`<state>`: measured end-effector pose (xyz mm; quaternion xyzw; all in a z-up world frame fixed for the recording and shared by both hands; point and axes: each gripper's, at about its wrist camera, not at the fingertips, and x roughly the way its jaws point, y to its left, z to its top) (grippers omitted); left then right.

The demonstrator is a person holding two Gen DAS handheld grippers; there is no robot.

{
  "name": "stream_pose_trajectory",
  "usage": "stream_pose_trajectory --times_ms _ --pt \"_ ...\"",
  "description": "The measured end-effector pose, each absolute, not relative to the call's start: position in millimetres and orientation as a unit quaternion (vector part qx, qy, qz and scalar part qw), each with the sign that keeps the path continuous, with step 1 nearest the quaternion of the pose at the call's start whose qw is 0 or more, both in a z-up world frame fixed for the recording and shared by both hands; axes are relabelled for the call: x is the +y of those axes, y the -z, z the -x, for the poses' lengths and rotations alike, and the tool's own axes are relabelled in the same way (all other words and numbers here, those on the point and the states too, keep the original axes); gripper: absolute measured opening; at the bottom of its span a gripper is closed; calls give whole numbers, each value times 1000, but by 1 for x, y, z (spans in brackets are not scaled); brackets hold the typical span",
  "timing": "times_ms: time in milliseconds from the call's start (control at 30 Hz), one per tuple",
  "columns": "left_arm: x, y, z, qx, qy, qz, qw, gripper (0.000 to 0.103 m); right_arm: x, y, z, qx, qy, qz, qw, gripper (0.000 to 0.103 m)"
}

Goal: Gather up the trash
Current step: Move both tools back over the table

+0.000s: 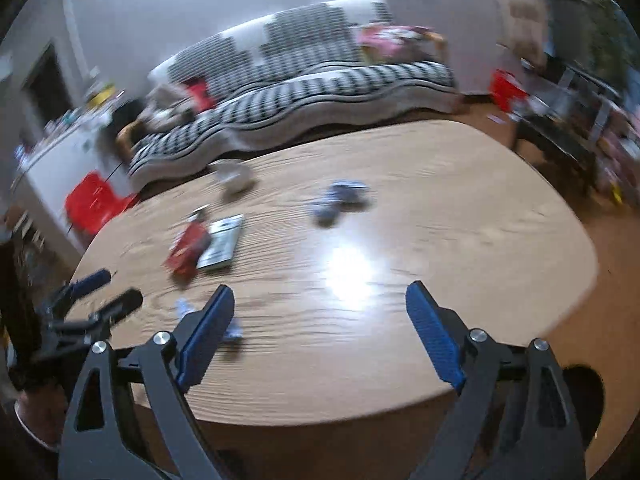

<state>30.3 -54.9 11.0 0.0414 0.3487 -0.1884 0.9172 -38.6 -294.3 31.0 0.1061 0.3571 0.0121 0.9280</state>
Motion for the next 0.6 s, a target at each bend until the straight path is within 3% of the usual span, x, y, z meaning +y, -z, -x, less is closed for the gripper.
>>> stream_pose_trajectory --times_ms 333,600 --pt "17 -3 -40 359 144 -40 921 96 -189 -9 3 373 -101 -27 922 85" --pt "14 3 -53 368 143 -40 918 96 -168 14 -8 394 -132 -12 910 85"
